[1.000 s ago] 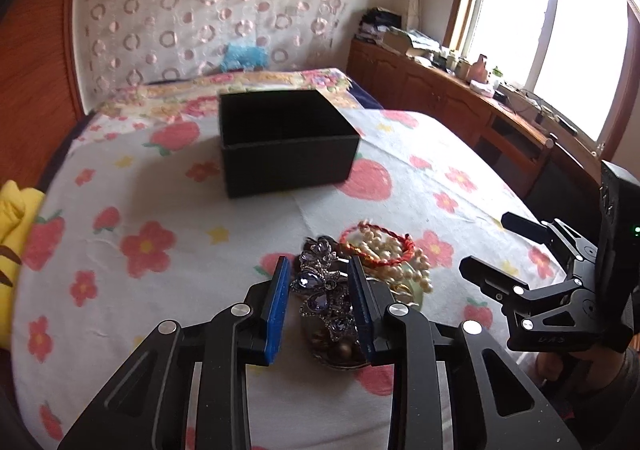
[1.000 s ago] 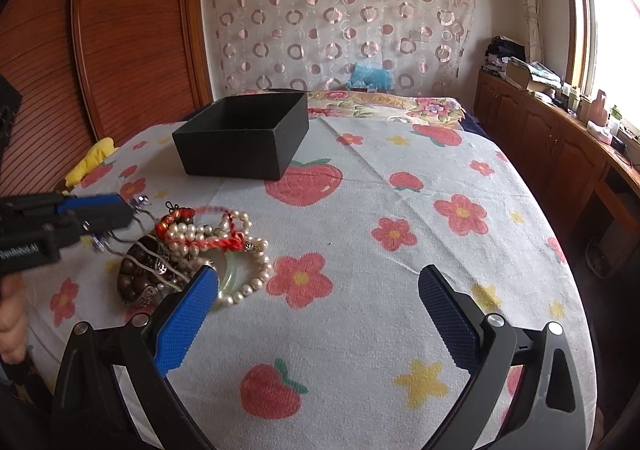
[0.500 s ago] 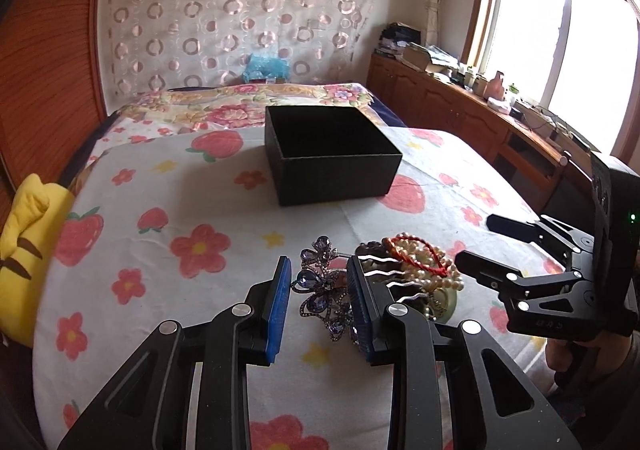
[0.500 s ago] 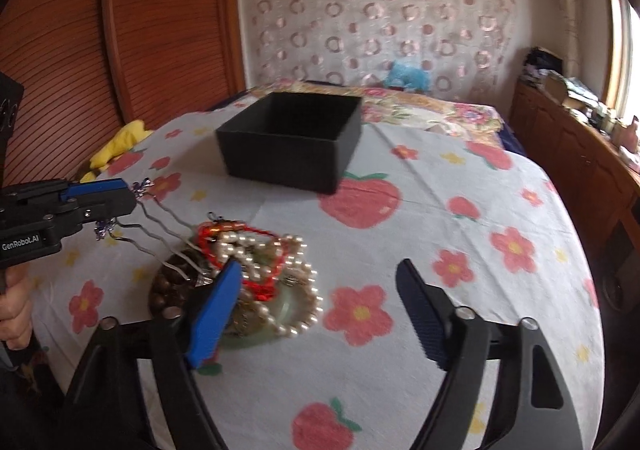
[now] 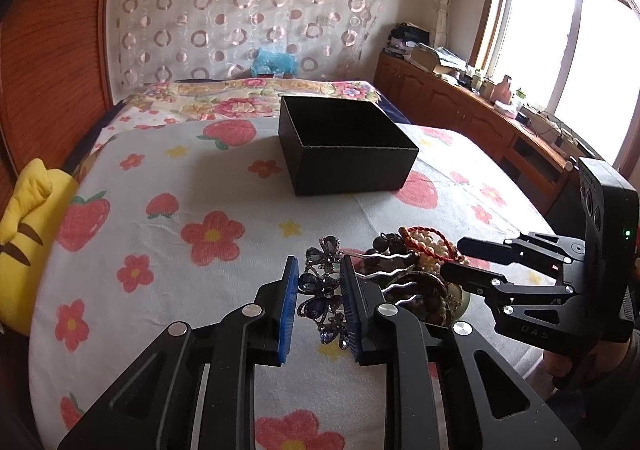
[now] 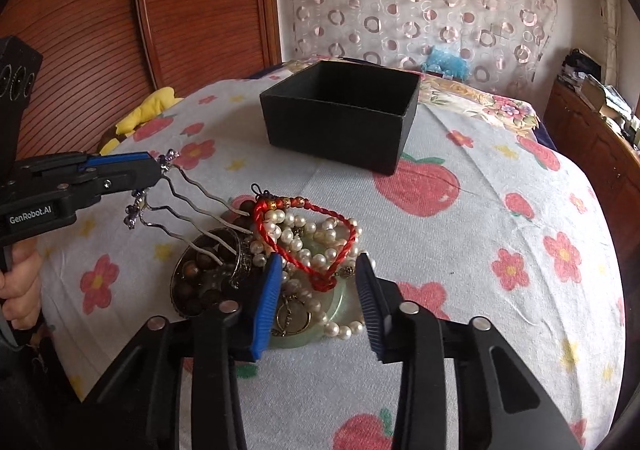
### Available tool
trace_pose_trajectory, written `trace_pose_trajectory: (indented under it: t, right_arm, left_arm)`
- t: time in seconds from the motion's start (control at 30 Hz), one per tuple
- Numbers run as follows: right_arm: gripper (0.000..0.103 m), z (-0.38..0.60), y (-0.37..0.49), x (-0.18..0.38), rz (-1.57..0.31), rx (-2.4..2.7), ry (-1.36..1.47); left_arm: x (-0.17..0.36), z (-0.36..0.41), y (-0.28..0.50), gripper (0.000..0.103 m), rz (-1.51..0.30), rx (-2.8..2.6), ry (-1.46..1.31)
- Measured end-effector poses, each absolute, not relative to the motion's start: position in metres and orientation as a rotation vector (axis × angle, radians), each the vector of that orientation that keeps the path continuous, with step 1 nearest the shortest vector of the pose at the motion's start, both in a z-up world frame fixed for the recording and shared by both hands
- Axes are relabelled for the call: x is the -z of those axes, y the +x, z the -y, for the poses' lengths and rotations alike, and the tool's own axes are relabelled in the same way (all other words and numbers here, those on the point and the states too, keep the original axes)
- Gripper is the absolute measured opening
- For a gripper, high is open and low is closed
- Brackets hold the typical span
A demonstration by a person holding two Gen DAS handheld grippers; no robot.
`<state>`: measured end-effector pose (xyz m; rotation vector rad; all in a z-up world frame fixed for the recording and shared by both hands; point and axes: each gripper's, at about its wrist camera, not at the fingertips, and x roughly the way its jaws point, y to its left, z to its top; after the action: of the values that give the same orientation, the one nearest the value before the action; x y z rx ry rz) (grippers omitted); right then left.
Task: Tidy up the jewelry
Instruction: 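Lift the hairpins with the left gripper while the right gripper grasps the red bead bracelet, then drop the hairpins into the black box with the left gripper while the right drops the red bracelet in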
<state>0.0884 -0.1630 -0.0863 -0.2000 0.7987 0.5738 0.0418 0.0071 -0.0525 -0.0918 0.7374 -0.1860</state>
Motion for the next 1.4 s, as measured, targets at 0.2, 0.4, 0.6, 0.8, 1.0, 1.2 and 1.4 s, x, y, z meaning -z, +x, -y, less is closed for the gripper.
trace_pose_trajectory:
  t: [0.2,0.4,0.6,0.8,1.0,1.2,1.4]
  right_arm:
    - [0.013,0.168,0.094,0.087,-0.804,-0.559,-0.191]
    - [0.009,0.174,0.093,0.078,-0.777,-0.564,-0.185]
    - [0.009,0.176,0.102,0.062,-0.742,-0.560,-0.212]
    - [0.008,0.177,0.114,0.043,-0.690,-0.565,-0.240]
    - [0.008,0.185,0.138,0.032,-0.668,-0.556,-0.228]
    - [0.007,0.196,0.159,0.016,-0.642,-0.552,-0.219]
    - [0.007,0.199,0.180,-0.003,-0.601,-0.558,-0.209]
  left_arm:
    - [0.048,-0.011,0.039,0.020,-0.718,0.170,-0.096]
    - [0.041,-0.014,0.039,0.020,-0.701,0.161,-0.093]
    - [0.031,-0.014,0.046,0.020,-0.679,0.166,-0.081]
    - [0.014,-0.013,0.063,0.020,-0.638,0.179,-0.079]
    - [0.006,-0.012,0.089,0.020,-0.633,0.178,-0.065]
    - [0.000,-0.006,0.126,0.020,-0.636,0.182,-0.062]
    - [0.001,0.002,0.165,0.020,-0.653,0.176,-0.044]
